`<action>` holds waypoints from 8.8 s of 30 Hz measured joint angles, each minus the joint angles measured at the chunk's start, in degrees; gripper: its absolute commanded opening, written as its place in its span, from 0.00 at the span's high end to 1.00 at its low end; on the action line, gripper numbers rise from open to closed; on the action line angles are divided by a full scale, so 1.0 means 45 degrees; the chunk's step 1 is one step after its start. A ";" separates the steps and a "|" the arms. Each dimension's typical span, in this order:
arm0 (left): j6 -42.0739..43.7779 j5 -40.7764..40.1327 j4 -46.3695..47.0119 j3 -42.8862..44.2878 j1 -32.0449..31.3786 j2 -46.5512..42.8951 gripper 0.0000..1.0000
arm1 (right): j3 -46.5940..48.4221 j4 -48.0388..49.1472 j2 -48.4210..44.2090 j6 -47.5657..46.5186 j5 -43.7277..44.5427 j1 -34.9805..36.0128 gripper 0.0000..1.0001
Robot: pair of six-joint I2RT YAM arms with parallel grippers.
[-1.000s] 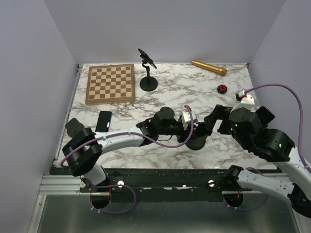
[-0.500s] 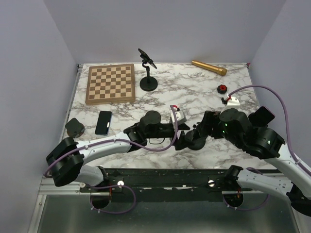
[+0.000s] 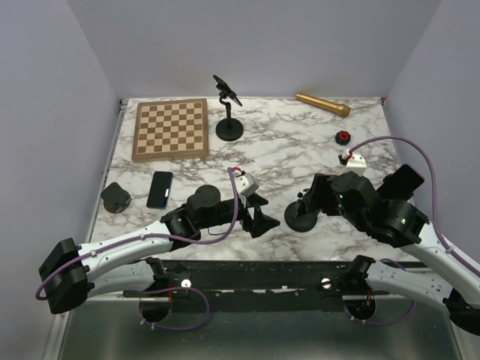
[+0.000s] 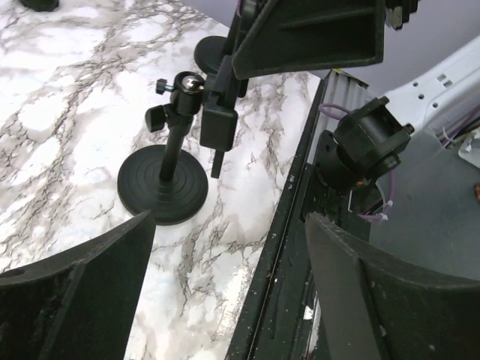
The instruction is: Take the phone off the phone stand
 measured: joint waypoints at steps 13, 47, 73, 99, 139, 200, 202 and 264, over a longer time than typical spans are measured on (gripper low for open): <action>-0.0903 -0.1200 -0.0733 0.0029 0.0000 0.0005 0.12 | -0.0549 0.0767 0.0146 0.0034 -0.0005 0.0000 0.15; -0.1161 -0.0661 -0.0160 0.1326 -0.0019 0.2297 0.38 | -0.0709 0.1156 0.0437 -0.0437 0.0272 0.0000 0.99; 0.0243 -0.0194 0.0146 0.3696 -0.0568 0.5149 0.48 | -0.0481 0.1282 0.0801 -0.1064 -0.0238 0.0000 0.99; 0.0510 -0.0622 -0.0340 0.3886 -0.0850 0.5503 0.50 | -0.0408 0.1307 0.0923 -0.1064 -0.0238 0.0000 0.99; 0.0860 0.2856 -0.0097 0.1919 0.1438 0.3517 1.00 | -0.1865 0.6052 0.0928 -0.5634 -0.2720 0.0199 0.99; 0.0627 0.4799 -0.1753 0.3167 0.1739 0.1953 0.25 | -0.1656 0.6144 -0.2108 -0.4537 -0.7805 0.0034 0.99; 0.0549 0.4779 -0.1802 0.3065 0.1739 0.1438 0.16 | -0.1452 0.6125 -0.2103 -0.4381 -0.7495 0.0034 0.99; 0.0277 -0.6183 -0.8495 0.5765 -0.0933 0.0121 1.00 | 0.2696 0.4415 0.2623 0.0500 -0.3172 0.0000 0.00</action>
